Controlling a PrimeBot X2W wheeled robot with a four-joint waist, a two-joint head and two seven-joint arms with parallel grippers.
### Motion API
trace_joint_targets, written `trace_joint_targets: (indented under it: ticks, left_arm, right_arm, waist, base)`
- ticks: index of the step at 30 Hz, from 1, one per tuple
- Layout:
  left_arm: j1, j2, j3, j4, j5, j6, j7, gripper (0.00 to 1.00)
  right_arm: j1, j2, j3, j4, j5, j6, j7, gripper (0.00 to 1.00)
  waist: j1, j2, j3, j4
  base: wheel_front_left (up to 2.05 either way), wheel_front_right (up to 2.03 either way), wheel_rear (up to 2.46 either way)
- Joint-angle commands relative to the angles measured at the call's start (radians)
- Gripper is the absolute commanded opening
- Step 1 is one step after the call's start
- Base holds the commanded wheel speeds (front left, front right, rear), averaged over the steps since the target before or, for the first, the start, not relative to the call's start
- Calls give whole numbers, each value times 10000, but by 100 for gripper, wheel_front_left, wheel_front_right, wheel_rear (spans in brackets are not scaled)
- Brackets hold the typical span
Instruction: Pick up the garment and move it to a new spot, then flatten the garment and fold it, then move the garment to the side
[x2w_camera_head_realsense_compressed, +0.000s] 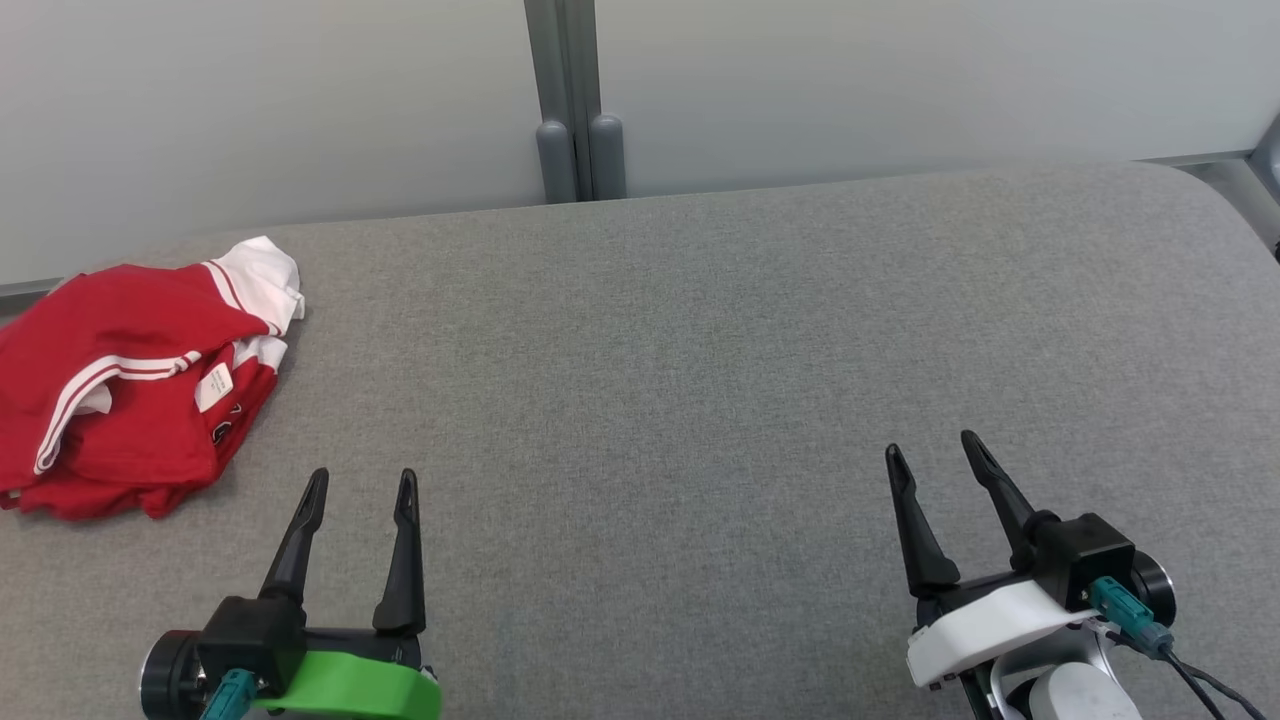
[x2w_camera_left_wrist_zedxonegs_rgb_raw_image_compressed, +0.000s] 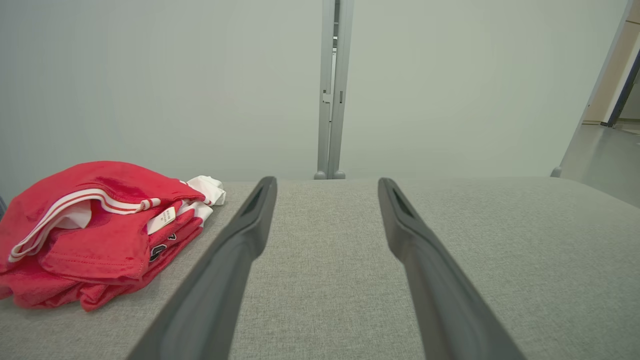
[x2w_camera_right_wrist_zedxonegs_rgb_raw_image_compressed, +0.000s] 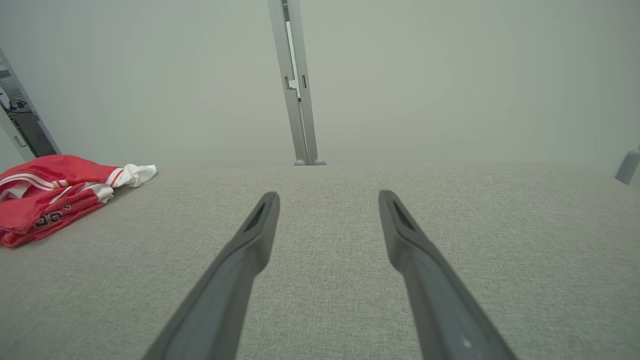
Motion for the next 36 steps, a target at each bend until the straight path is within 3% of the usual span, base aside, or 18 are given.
trace_joint_targets:
  ticks: [1, 36]
  left_arm:
    - [135, 75, 19, 45, 257, -34, -55, 100]
    - [113, 73, 114, 447, 183, -167, -80, 100]
  right_arm:
    - [116, -42, -25, -4, -203, 4, -90, 100]
    - [313, -39, -105, 192, -252, 2, -123, 100]
  waist:
    - [0, -1, -41, -17]
    - [0, -1, -140, 192]
  base:
    - [0, 0, 0]
    - [0, 0, 0]
